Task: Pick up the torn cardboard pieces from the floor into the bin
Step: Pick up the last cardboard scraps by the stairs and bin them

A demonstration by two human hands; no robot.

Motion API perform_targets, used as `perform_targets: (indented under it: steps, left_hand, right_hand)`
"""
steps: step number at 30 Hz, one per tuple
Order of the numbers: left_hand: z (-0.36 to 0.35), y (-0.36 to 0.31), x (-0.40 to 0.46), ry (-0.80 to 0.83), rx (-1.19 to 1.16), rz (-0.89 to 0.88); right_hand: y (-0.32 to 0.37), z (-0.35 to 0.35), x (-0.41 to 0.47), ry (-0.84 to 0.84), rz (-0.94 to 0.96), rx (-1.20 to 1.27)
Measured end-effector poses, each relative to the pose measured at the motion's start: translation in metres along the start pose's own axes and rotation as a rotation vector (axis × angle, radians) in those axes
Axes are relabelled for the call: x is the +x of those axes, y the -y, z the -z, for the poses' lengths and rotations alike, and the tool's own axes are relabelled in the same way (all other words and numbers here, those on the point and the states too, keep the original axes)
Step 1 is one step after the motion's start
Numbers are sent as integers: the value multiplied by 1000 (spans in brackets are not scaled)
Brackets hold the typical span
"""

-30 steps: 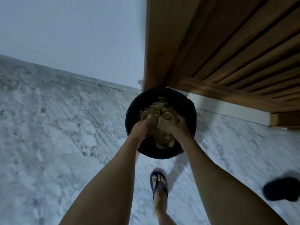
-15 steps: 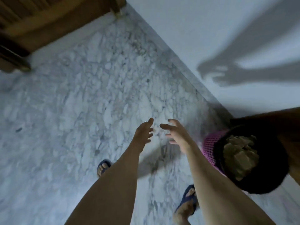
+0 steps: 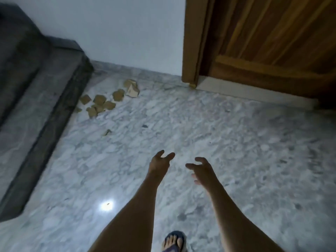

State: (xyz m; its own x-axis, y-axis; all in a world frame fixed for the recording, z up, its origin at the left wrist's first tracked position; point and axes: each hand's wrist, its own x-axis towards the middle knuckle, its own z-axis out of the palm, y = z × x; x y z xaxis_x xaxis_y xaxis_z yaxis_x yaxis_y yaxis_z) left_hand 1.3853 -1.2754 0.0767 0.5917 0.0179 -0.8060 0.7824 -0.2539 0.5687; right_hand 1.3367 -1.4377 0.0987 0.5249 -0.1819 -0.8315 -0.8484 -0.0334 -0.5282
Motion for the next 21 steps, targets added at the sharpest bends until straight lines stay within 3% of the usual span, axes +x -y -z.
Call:
perform_targets:
  steps: [8,11,16,21]
  left_hand:
    - [96,-40,89,-235,-152,77]
    - [125,-52,125,-319,-326,110]
    - [179,-69,176,-446,-489,161]
    - [231,-93,184,-549,-451,222]
  right_hand:
    - [132,-80,103,121,252,-505]
    - [181,-96,142,198,273,-702]
    - [251,-139,195,211,304,-842]
    - [292,-216,218,337,326,-920]
